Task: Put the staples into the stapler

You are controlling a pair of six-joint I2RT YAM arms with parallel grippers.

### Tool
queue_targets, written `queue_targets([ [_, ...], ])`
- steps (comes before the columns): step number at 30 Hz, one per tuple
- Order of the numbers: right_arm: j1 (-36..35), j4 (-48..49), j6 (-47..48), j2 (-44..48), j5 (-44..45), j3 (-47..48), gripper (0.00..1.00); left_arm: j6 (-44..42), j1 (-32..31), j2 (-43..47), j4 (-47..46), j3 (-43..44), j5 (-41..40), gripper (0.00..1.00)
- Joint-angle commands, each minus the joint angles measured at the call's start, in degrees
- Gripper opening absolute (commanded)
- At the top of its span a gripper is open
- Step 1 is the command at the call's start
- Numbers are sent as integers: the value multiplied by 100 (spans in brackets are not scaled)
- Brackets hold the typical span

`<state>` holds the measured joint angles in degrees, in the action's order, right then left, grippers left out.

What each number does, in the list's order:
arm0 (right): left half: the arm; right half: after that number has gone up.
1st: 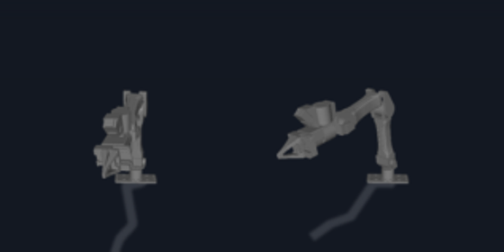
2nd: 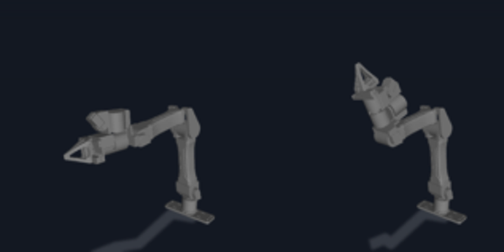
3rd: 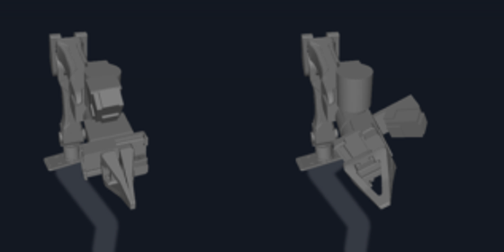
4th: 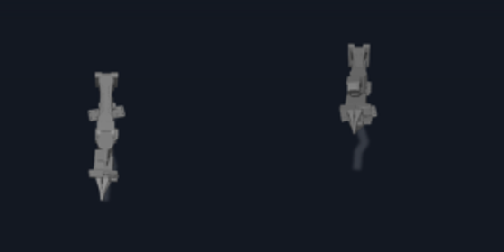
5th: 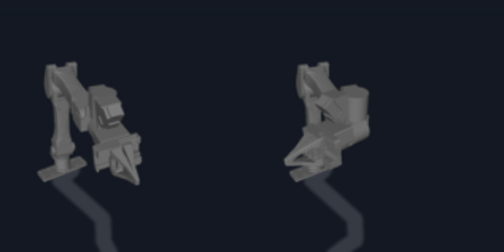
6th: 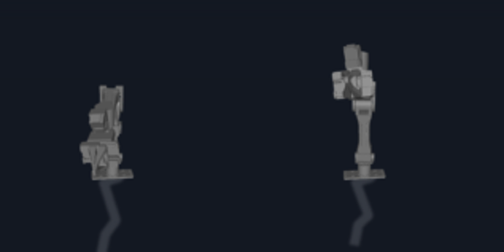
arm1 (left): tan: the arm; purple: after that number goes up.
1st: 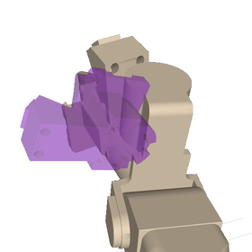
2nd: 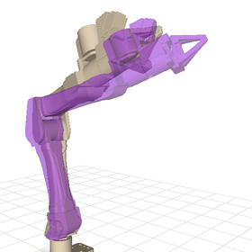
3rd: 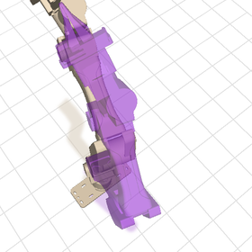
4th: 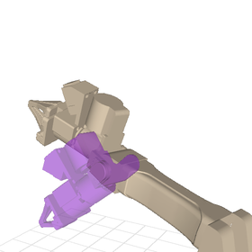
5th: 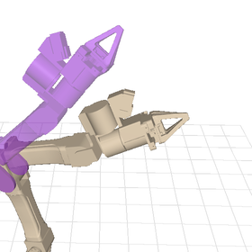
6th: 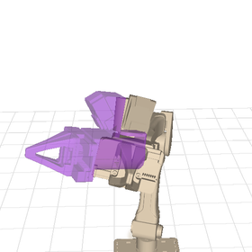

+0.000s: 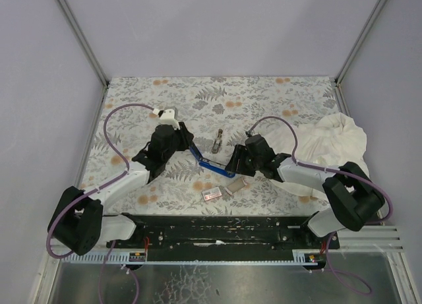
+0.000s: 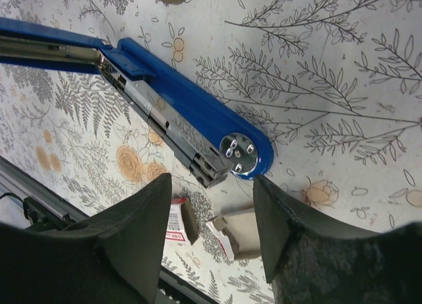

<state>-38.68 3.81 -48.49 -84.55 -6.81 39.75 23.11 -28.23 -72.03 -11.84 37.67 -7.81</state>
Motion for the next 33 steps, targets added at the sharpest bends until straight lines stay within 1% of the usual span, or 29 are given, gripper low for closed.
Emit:
queue_targets([
  [1, -35, 619, -204, -268, -162, 3, 58, -400, -334, 99, 434, 278, -702, 7],
  [5, -33, 819, -149, -471, -169, -53, 53, -570, -799, 49, 793, 523, -1125, 10],
  [10, -35, 1047, -48, -689, -242, -55, 47, -641, -1468, -207, 1262, 885, -1698, 18],
  [12, -30, 1095, -8, -724, -235, -62, 46, -646, -1732, -325, 1370, 1022, -1897, 24],
  [15, -34, 1093, 53, -729, -201, -85, 45, -714, -2144, -562, 1463, 1233, -2173, 35],
  [20, -34, 1080, 119, -656, -132, -146, 44, -811, -2790, -1103, 1682, 1649, -2722, 44],
  [24, -35, 1052, 153, -590, -77, -186, 44, -899, -3115, -1539, 1742, 1882, -3082, 46],
  [27, -30, 1035, 193, -522, -58, -203, 44, -906, -3177, -1718, 1755, 1998, -3058, 51],
  [29, -34, 967, 263, -445, -21, -196, 45, -939, -3175, -1694, 1658, 1999, -2924, 58],
  [31, -29, 854, 445, -315, 33, -195, 48, -1143, -3171, -1560, 1427, 1889, -2602, 68],
  [32, -25, 794, 570, -236, 39, -183, 50, -1279, -3139, -1478, 1313, 1799, -2230, 75],
  [33, -14, 720, 720, -162, 21, -168, 53, -1366, -3084, -1395, 1249, 1751, -1932, 79],
])
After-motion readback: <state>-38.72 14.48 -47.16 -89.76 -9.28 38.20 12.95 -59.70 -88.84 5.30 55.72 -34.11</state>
